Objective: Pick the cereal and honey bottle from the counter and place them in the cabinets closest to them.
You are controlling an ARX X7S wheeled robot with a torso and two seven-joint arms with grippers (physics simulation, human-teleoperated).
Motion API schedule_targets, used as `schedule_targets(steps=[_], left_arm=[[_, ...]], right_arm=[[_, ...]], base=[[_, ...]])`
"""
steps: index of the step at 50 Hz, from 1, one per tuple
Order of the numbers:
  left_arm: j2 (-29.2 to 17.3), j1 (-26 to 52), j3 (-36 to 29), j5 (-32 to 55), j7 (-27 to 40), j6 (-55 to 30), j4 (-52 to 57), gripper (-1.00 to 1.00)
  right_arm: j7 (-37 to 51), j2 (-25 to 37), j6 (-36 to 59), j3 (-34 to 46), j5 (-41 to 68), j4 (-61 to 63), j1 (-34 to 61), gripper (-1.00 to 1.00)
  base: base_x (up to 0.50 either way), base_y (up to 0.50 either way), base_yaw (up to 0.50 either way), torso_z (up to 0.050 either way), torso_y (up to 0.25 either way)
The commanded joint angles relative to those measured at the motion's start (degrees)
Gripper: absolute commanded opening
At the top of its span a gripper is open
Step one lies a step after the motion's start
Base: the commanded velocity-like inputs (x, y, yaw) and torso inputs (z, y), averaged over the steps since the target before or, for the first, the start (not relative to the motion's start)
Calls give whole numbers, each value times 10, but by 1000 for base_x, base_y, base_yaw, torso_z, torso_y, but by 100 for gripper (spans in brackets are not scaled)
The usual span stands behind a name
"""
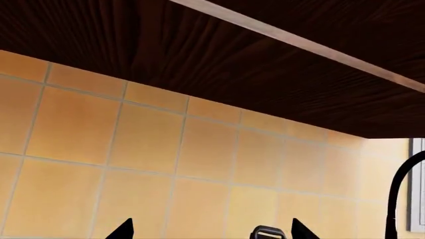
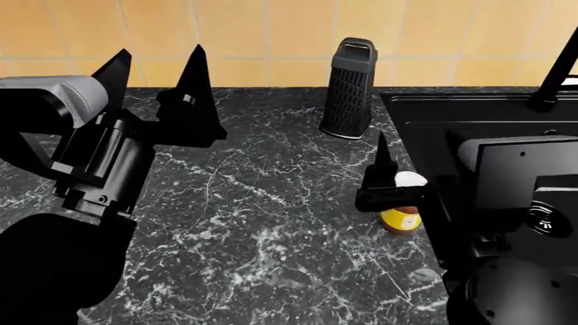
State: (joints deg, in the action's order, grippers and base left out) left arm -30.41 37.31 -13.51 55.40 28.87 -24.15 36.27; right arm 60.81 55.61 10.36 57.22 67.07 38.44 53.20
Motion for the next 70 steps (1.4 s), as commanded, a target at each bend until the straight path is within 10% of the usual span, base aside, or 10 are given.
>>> schedule_targets(steps=[1, 70], left_arm=[[-1, 1, -1, 2, 2, -1, 1, 100], [-5, 0, -7, 9, 1, 5, 1, 100]], right_arm=[[9, -3, 23, 0, 70, -26, 6, 100], [-20, -32, 9, 14, 91, -122, -47, 100]], base=[[0, 0, 0, 0, 0], [0, 0, 0, 0, 0]])
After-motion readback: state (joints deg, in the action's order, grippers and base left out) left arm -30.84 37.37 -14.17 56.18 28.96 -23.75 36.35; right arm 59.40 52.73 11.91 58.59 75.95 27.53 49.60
